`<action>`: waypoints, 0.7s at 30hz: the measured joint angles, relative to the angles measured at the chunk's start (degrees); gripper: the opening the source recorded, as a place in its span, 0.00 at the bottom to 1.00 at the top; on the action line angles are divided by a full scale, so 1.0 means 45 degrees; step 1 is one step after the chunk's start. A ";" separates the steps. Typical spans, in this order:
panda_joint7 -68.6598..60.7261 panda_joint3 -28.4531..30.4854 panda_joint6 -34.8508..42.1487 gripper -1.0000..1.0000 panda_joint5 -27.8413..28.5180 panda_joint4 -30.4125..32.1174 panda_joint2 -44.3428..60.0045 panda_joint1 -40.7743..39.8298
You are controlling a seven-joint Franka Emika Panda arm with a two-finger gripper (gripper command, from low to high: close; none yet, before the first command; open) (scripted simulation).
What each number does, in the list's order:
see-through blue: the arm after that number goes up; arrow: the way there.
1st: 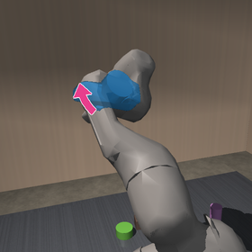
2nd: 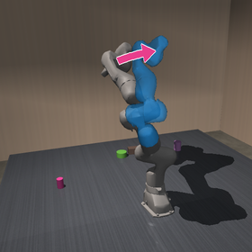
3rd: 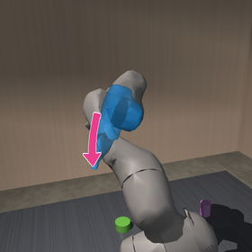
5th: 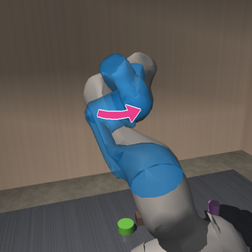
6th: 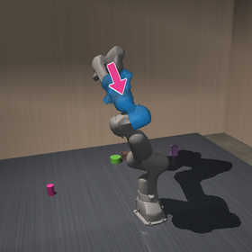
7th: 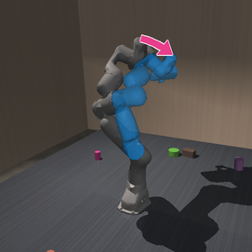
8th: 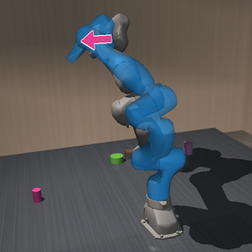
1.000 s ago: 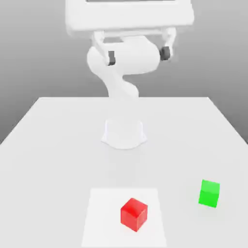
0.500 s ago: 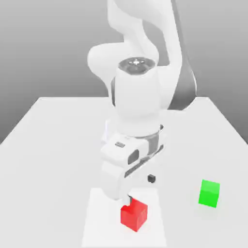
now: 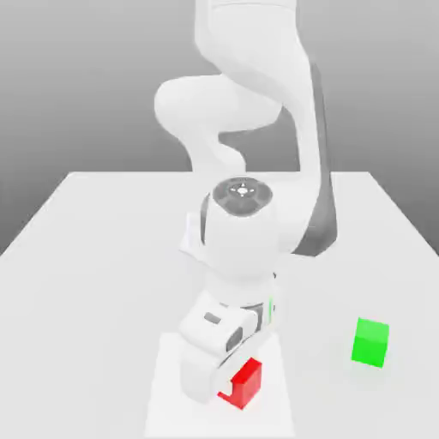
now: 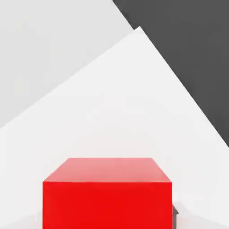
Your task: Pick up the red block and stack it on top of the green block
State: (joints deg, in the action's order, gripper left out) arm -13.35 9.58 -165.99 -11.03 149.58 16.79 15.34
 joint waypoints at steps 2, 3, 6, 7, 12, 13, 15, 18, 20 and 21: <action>0.0304 0.0353 0.0476 0.00 0.0418 0.0087 -0.0599 0.0265; 0.0488 0.0493 0.0736 0.00 0.0667 0.0139 -0.0925 0.0353; 0.0989 0.0796 0.1531 0.00 0.1335 0.0312 -0.1890 0.0511; 0.1107 0.0827 0.1784 0.00 0.1518 0.0372 -0.2186 0.0521; -0.0182 0.0117 0.2289 0.00 0.2064 0.0489 -0.2843 0.1468; -0.0525 -0.0031 0.2362 0.00 0.2132 0.0507 -0.2941 0.1701; -0.1231 -0.0311 0.2504 0.00 0.2240 0.0544 -0.3129 0.2160; -0.2331 -0.0707 0.2704 0.00 0.2358 0.0603 -0.3395 0.2853; -0.3085 -0.0954 0.2832 0.00 0.2411 0.0645 -0.3564 0.3333; -0.3466 -0.1092 0.2894 0.00 0.2430 0.0667 -0.3646 0.3563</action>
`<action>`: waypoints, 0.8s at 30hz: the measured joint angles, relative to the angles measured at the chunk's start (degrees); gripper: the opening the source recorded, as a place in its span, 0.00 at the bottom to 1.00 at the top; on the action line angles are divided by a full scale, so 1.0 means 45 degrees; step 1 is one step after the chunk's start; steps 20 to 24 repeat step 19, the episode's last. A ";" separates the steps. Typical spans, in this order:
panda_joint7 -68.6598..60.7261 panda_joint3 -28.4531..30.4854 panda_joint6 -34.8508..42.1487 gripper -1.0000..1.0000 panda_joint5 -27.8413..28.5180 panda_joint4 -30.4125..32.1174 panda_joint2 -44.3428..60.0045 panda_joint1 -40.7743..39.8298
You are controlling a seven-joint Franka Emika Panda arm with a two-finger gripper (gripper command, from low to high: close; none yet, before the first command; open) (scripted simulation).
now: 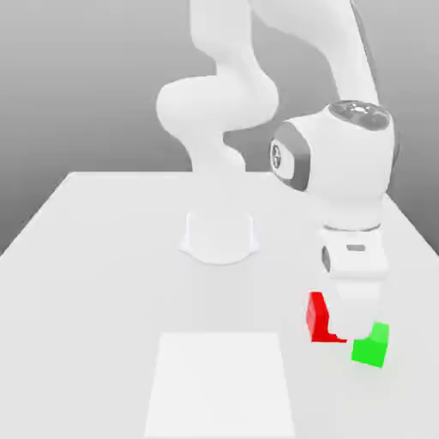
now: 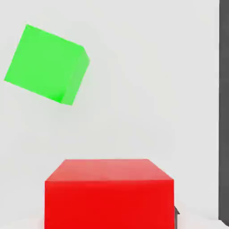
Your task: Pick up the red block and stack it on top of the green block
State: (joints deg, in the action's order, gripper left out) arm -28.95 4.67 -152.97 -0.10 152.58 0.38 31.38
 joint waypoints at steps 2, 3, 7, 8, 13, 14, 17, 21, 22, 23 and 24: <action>-0.0771 -0.0223 0.0120 0.00 0.0026 0.0045 -0.0160 0.0525; -0.1160 -0.0318 0.0177 0.00 0.0034 0.0068 -0.0236 0.0808; -0.2470 -0.0587 0.0225 0.00 0.0009 0.0125 -0.0340 0.1739; -0.2577 -0.0538 0.0089 0.00 -0.0016 0.0106 -0.0197 0.1881; -0.2836 -0.0376 -0.0953 0.00 -0.0246 0.0026 0.0880 0.1913; -0.2852 -0.0383 -0.1194 0.00 -0.0274 0.0020 0.1133 0.1906; -0.2911 -0.0382 -0.1961 0.00 -0.0362 0.0028 0.1939 0.1894; -0.2923 -0.0386 -0.2122 1.00 -0.0379 0.0032 0.2109 0.1886; -0.2923 -0.0386 -0.2122 1.00 -0.0379 0.0032 0.2109 0.1886; -0.2923 -0.0386 -0.2122 1.00 -0.0379 0.0032 0.2109 0.1886; -0.2923 -0.0386 -0.2122 1.00 -0.0379 0.0032 0.2109 0.1886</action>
